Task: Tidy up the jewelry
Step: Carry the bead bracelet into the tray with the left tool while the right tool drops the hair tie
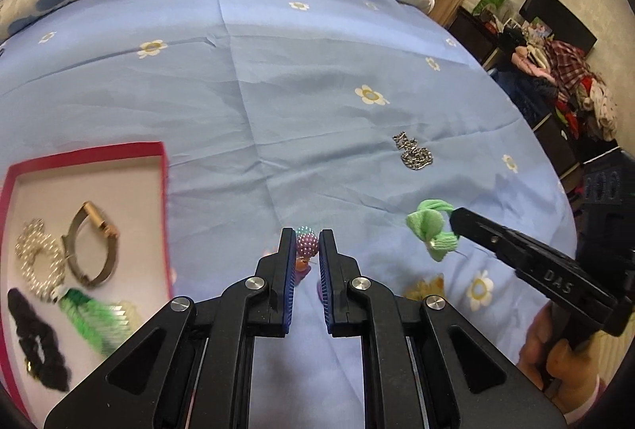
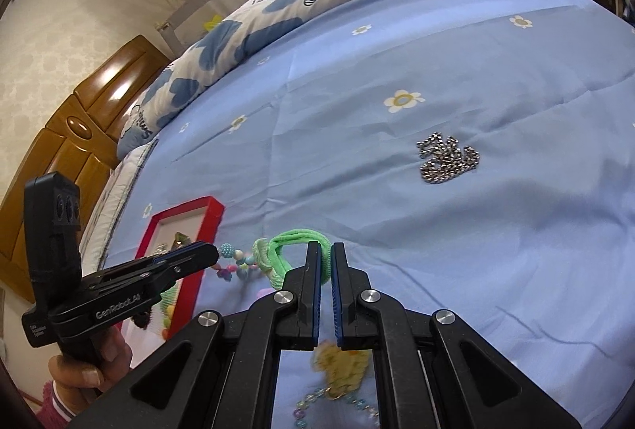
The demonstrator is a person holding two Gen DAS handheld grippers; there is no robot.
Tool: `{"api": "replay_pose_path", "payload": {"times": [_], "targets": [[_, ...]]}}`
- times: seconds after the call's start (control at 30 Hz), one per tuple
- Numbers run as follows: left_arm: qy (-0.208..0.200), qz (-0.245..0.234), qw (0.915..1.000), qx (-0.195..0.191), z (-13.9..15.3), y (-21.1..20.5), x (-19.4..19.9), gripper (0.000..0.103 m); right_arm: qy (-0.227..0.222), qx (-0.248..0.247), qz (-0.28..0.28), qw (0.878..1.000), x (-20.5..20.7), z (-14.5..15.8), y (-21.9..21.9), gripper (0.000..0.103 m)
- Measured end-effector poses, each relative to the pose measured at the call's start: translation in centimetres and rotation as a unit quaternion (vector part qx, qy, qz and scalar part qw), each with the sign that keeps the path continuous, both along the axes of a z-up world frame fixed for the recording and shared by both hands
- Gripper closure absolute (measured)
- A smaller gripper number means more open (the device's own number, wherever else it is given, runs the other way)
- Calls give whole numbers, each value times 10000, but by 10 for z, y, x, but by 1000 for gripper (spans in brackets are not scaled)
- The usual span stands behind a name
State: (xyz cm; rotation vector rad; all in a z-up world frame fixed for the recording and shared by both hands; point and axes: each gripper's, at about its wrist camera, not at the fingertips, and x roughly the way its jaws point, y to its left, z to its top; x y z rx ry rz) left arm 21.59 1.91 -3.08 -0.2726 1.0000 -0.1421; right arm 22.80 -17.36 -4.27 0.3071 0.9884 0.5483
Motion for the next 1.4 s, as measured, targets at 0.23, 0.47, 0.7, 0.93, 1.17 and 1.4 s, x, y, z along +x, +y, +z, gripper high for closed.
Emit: {"api": "replay_pose_path", "payload": {"times": [0.23,0.47,0.7,0.93,1.17,1.4], "targets": [[-266,158,9995,-25,24,16,-29,93,-18,30,163,9999,-15,5,15,99],[-380,343,9986,-102,35,35,-56,93,-19,76,410,9991,-33,9,38,99],[-423,609,9971,-174,40,58,-84,93,-19,110,738,9972,-51,14,67,99],[-425,974,9940,-261,41,87,-113,93,-1,154,1082,9940,-69,18,96,99],[-365,1226,9913,-296,36,110,-140,93,74,178,1413,9898,-86,16,126,99],[-273,1424,9888,-367,29,131,-159,93,115,123,1778,9839,-103,13,159,99]]}}
